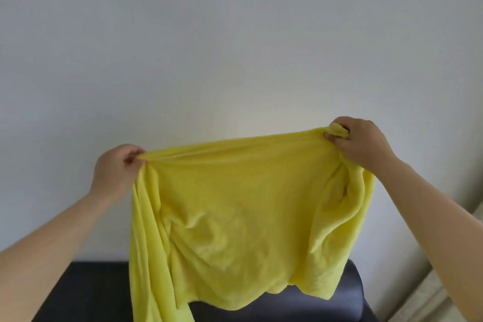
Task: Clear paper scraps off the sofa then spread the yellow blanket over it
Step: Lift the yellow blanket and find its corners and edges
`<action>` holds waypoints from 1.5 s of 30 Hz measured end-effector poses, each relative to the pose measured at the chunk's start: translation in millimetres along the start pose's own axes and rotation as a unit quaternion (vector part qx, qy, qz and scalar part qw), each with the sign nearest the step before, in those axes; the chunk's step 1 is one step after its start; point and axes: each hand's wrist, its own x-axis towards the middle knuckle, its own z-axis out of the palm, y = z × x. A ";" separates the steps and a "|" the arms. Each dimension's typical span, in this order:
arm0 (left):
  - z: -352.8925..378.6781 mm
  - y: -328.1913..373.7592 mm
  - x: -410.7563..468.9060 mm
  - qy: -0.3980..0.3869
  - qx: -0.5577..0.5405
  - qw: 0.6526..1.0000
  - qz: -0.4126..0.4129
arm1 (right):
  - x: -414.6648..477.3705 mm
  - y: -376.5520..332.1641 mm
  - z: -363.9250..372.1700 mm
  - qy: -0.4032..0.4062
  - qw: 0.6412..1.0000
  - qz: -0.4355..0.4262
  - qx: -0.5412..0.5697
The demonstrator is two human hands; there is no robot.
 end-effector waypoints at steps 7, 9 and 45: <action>-7.4 63.3 31.6 0.033 -0.200 0.979 -0.036 | -29.4 29.7 39.5 0.028 0.991 0.123 0.048; -15.0 62.1 29.1 -0.091 -0.048 0.994 0.045 | -33.1 31.4 48.3 -0.007 0.988 0.147 0.050; 26.1 100.9 -76.3 -0.477 -0.208 0.847 -0.106 | -127.8 -96.0 135.3 -0.338 0.767 0.103 0.535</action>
